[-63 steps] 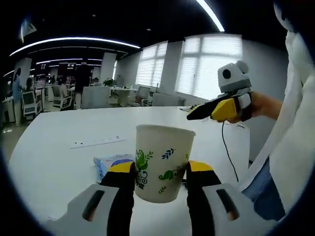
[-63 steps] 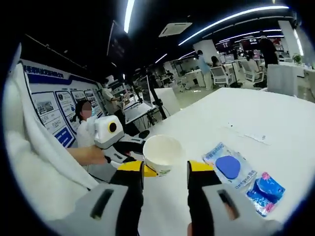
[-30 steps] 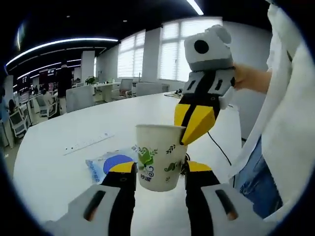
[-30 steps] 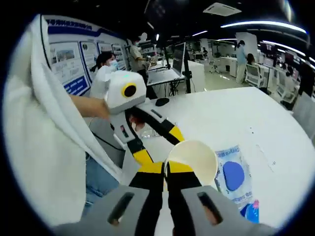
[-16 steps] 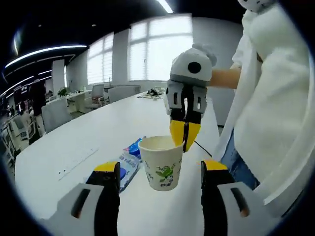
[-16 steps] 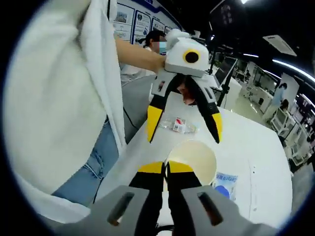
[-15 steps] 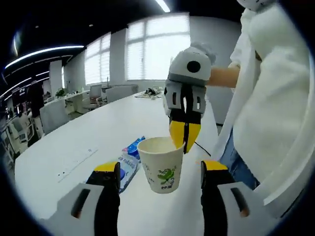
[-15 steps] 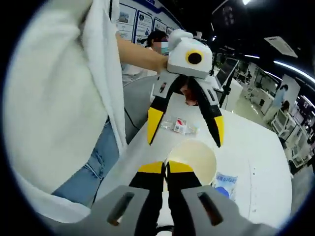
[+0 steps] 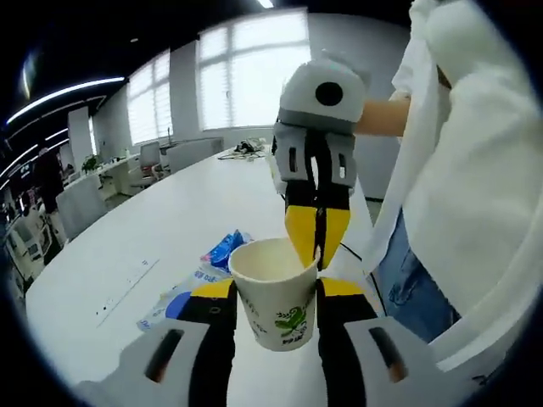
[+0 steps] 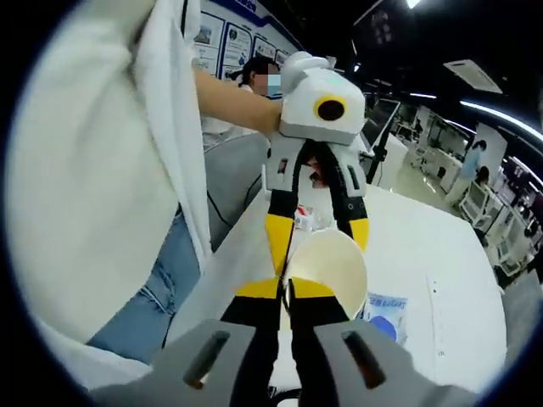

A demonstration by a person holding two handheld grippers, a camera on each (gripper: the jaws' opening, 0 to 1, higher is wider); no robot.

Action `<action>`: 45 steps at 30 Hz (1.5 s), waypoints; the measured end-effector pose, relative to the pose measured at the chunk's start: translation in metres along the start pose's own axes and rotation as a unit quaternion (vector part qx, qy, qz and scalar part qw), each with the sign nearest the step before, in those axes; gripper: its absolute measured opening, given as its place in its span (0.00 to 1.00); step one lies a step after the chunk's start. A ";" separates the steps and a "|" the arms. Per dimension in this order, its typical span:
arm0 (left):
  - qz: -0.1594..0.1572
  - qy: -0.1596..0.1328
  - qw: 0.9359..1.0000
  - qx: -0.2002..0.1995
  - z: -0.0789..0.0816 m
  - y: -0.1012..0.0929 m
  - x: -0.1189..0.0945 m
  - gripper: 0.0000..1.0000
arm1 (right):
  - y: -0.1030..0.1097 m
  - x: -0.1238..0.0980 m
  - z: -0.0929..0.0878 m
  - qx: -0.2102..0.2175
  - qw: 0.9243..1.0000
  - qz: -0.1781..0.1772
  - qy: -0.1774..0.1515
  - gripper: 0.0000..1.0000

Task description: Arrange the tabletop items into an orderly group along one side of the table until the central work area is clear of visible clutter.

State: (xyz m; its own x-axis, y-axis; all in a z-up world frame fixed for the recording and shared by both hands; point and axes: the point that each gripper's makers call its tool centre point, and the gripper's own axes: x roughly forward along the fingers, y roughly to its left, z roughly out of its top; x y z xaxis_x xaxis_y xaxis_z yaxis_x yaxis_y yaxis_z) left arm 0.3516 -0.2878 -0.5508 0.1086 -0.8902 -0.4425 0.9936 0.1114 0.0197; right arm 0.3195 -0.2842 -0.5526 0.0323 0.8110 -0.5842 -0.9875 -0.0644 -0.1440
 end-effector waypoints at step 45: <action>0.343 -0.082 0.903 -0.246 -0.091 0.192 -0.038 0.35 | -0.006 -0.103 -0.131 0.431 0.830 -0.336 -0.115 0.31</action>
State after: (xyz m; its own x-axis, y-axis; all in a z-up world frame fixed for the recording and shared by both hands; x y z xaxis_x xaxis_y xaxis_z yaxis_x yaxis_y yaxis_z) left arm 0.5350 -0.1921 -0.6115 0.7366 -0.5857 -0.3382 0.5602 0.8086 -0.1799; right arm 0.3421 -0.4441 -0.5964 0.6871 0.5915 -0.4218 -0.5061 0.8063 0.3063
